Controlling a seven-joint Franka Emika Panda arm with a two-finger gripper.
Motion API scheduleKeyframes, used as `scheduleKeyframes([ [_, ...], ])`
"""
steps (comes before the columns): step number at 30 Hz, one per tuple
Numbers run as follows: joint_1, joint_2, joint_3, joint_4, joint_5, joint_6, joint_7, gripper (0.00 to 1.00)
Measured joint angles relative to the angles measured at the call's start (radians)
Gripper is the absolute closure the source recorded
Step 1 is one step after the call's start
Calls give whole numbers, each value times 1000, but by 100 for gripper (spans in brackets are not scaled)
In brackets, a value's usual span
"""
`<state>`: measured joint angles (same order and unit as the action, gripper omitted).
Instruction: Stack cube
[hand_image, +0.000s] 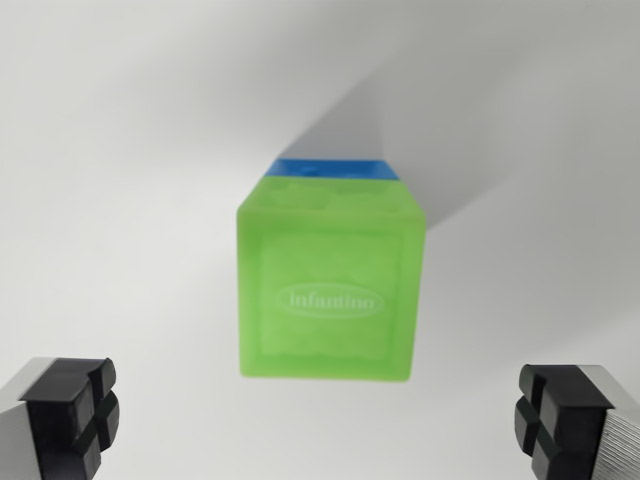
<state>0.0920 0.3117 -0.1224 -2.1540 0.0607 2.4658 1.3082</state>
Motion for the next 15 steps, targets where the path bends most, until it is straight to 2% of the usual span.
scheduleKeyframes([
  [15, 0, -113, -1, 27, -25, -138, 17, 0],
])
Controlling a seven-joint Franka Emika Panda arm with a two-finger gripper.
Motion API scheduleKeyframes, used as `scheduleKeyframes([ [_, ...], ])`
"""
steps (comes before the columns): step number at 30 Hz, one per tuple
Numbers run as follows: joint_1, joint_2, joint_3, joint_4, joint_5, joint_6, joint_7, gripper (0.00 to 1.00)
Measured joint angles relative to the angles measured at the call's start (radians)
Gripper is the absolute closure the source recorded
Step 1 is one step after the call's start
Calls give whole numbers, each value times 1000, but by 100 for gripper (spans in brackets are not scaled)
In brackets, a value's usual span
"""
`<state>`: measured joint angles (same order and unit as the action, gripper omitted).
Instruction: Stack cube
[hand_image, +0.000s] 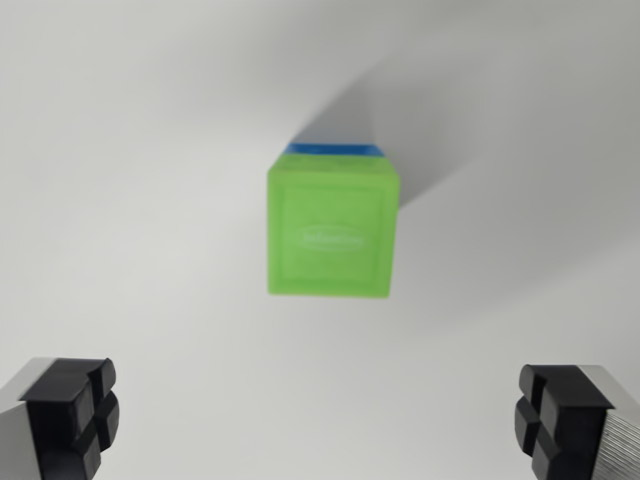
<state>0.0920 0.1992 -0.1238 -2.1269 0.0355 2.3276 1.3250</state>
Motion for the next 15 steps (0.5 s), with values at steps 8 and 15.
scheduleKeyframes([
  [8, 0, -51, 0, 30, -9, -80, 6, 0],
  [15, 0, -88, 0, 63, -15, -149, 10, 0],
])
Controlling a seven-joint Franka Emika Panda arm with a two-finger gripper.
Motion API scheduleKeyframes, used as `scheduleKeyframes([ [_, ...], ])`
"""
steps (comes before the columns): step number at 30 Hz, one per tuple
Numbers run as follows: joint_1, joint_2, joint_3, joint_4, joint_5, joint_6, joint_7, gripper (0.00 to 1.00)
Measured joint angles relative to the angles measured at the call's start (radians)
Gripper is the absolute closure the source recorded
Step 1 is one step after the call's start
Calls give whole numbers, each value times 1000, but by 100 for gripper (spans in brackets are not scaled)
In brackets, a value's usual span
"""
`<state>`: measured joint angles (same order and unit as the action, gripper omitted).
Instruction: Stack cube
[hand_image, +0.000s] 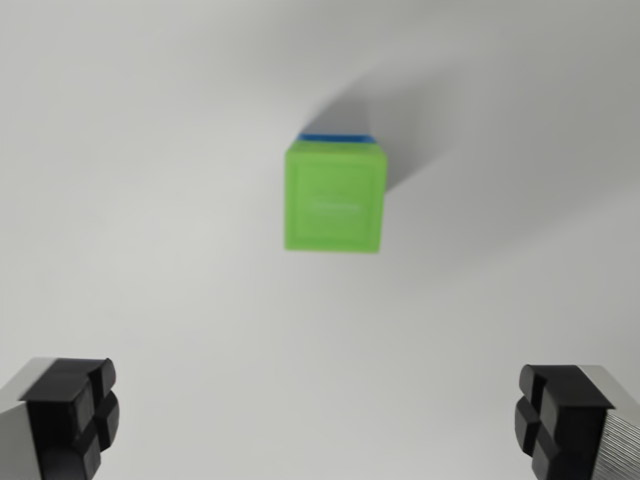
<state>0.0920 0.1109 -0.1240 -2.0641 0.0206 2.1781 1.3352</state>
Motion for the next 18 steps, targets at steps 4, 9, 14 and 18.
scheduleKeyframes([
  [4, 0, -19, 0, 23, -3, -42, 2, 0],
  [9, 0, -37, 0, 48, -6, -84, 4, 0],
  [14, 0, -49, 0, 72, -7, -121, 6, 0],
  [18, 0, -58, 0, 90, -9, -147, 7, 0],
])
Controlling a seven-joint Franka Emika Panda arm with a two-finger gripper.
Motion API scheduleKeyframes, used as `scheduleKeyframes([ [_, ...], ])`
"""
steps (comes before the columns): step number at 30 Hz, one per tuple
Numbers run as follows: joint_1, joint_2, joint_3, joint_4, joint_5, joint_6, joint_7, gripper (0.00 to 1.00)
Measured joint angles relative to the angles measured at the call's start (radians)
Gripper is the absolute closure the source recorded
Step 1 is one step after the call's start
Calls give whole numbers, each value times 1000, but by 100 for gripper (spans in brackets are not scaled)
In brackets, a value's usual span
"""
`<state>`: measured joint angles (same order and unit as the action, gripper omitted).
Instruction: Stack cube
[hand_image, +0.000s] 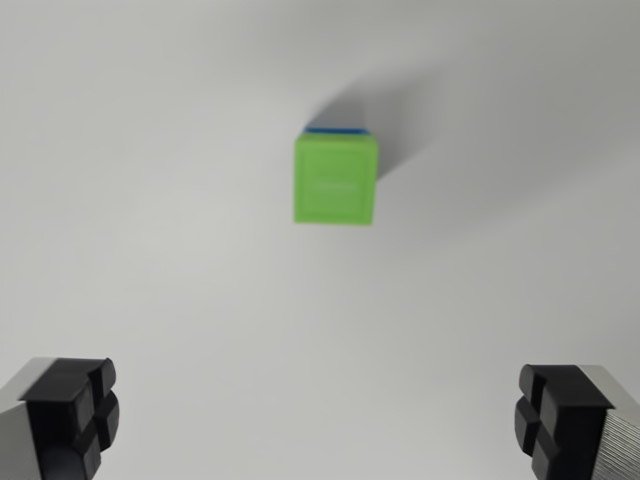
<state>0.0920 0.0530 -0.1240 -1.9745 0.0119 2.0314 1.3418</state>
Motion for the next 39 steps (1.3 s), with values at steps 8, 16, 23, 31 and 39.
scheduleKeyframes([
  [8, 0, -10, 0, 30, -1, -40, 1, 0],
  [16, 0, -15, 0, 45, -2, -61, 2, 0],
  [23, 0, -15, 0, 46, -2, -62, 2, 0],
  [31, 0, -15, 0, 46, -2, -62, 2, 0],
  [39, 0, -15, 0, 46, -2, -62, 2, 0],
])
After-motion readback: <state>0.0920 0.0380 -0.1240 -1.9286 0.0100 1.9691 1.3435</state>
